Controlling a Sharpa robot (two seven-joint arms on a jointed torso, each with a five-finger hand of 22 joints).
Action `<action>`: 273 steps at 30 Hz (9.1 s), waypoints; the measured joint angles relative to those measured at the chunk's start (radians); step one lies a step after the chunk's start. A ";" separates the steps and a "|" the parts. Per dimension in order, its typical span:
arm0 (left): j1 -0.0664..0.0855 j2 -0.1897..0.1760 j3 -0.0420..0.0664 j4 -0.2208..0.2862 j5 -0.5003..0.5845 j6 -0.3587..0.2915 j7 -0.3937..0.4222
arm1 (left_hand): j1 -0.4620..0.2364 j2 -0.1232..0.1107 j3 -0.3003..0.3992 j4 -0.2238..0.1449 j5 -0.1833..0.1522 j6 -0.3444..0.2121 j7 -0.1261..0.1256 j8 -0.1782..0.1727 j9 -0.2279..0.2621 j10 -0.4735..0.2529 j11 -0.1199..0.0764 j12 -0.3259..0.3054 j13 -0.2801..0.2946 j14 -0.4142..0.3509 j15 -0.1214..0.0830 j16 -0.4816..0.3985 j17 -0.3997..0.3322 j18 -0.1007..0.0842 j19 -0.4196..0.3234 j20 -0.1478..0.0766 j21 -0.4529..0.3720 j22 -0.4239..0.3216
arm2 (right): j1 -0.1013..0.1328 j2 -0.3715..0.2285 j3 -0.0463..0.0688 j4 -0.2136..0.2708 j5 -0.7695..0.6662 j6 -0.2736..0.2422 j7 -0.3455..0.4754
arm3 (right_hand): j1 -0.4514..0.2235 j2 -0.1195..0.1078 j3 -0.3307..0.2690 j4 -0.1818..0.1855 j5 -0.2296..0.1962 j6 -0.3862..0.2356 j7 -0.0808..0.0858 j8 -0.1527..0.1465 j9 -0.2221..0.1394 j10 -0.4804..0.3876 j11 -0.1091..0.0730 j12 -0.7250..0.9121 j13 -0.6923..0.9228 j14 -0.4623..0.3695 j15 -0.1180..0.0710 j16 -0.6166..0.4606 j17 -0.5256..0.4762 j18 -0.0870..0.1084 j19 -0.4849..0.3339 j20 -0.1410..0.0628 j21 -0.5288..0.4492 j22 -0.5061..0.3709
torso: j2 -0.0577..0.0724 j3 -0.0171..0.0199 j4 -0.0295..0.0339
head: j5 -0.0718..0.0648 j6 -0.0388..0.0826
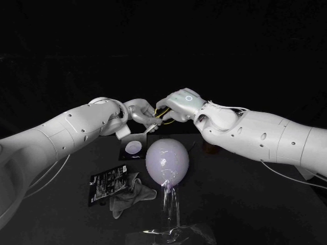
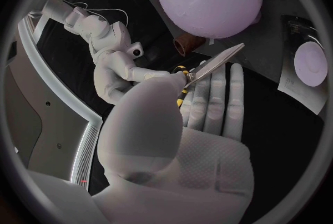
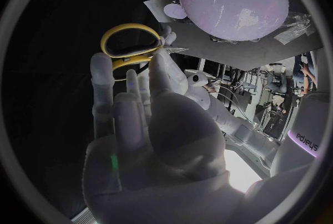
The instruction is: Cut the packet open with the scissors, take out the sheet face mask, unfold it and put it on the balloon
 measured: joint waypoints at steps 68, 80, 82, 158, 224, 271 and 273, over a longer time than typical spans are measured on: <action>-0.005 -0.065 -0.005 0.055 0.021 -0.075 0.091 | -0.034 -0.018 0.037 -0.029 0.003 -0.011 0.000 0.003 0.049 -0.001 -0.001 0.000 0.000 -0.002 -0.002 -0.001 0.010 -0.008 -0.011 0.004 0.012 0.008 | -0.049 -0.006 0.001 -0.112 1.327 0.239 0.259 | -0.009 0.006 -0.011 0.105 0.008 -0.075 0.136 0.032 -0.195 -0.055 0.187 0.004 -0.005 -0.658 0.226 -1.198 -0.971 -0.001 -0.465 0.215 -0.649 -0.590 | 0.000 -0.0004 0.0000 | -0.003 0.015; -0.006 -0.064 -0.005 0.066 0.019 -0.075 0.096 | -0.033 -0.017 0.037 -0.029 0.002 -0.011 0.000 0.003 0.050 -0.001 -0.001 0.000 0.000 -0.001 0.000 -0.001 0.010 -0.007 -0.011 0.004 0.012 0.008 | -0.052 0.012 0.001 -0.122 1.323 0.278 0.233 | 0.046 0.014 0.066 0.066 0.008 -0.010 0.154 0.051 -0.201 0.025 0.156 0.012 -0.004 -0.580 0.198 -1.188 -0.974 0.015 -0.415 0.214 -0.649 -0.626 | -0.001 -0.0008 0.0000 | -0.005 0.012; -0.006 -0.065 -0.005 0.068 0.019 -0.075 0.096 | -0.032 -0.017 0.037 -0.029 0.002 -0.011 0.000 0.003 0.050 -0.001 -0.001 0.000 0.000 -0.001 0.000 -0.001 0.010 -0.008 -0.011 0.004 0.012 0.008 | -0.052 0.013 0.001 -0.122 1.321 0.279 0.230 | 0.047 0.014 0.074 0.065 0.008 -0.006 0.157 0.051 -0.203 0.031 0.155 0.012 -0.004 -0.577 0.196 -1.188 -0.975 0.015 -0.413 0.213 -0.645 -0.630 | 0.000 -0.0008 0.0000 | -0.005 0.011; -0.006 -0.298 -0.003 0.218 0.343 -0.341 0.099 | -0.040 -0.090 -0.571 0.003 0.007 -0.241 0.037 -0.178 -0.058 -0.415 0.117 0.005 -0.006 -0.322 0.129 -0.128 -0.120 -0.083 -0.163 0.040 -0.162 -0.086 | -0.007 -0.228 0.005 -0.157 1.386 -0.006 0.116 | -0.173 -0.192 1.005 0.029 0.022 0.198 0.085 0.173 -0.148 0.384 0.052 0.002 0.000 -0.246 0.086 -1.237 -0.906 0.013 -0.275 0.106 -0.413 -0.469 | -0.002 0.0000 -0.0014 | -0.077 -0.002; -0.006 -0.438 -0.004 0.391 0.579 -0.470 0.170 | -0.011 -0.061 -0.538 0.000 0.007 -0.199 0.042 -0.166 -0.068 -0.371 0.105 0.010 -0.006 -0.272 0.111 -0.101 -0.122 -0.038 -0.103 0.039 -0.139 -0.080 | -0.117 -0.331 -0.001 -0.050 1.080 0.017 0.070 | -0.188 -0.355 0.969 0.081 0.018 -0.011 0.154 0.029 -0.200 -0.004 0.175 0.000 -0.009 -0.561 0.218 -1.357 -0.995 0.013 -0.452 0.201 -0.530 -0.535 | 0.000 -0.0004 -0.0016 | -0.118 -0.024; -0.048 -0.536 -0.008 0.529 0.586 -0.468 0.227 | 0.058 -0.037 -0.530 -0.008 0.008 -0.138 0.054 -0.148 -0.079 -0.307 0.070 0.017 -0.005 -0.184 0.079 -0.054 -0.114 0.006 -0.010 0.029 -0.085 -0.063 | -0.035 -0.472 0.003 0.368 1.117 0.064 0.355 | -0.107 -0.345 0.841 0.113 0.064 0.120 0.131 0.032 -0.231 0.175 0.076 0.007 -0.006 -0.066 0.061 -1.048 -0.907 0.029 -0.069 0.073 -0.373 -0.537 | 0.001 -0.0058 0.0043 | 0.065 -0.031; -0.058 -0.551 -0.008 0.553 0.578 -0.469 0.242 | 0.088 -0.036 -0.521 -0.017 0.008 -0.123 0.058 -0.144 -0.081 -0.293 0.063 0.017 -0.005 -0.171 0.071 -0.047 -0.111 0.006 0.004 0.025 -0.077 -0.060 | -0.035 -0.464 0.003 0.376 1.084 0.073 0.348 | -0.117 -0.355 0.841 0.127 0.064 0.126 0.125 0.032 -0.235 0.193 0.066 0.006 -0.006 -0.016 0.048 -0.975 -0.858 0.029 -0.022 0.053 -0.319 -0.503 | 0.002 -0.0065 0.0046 | 0.080 -0.041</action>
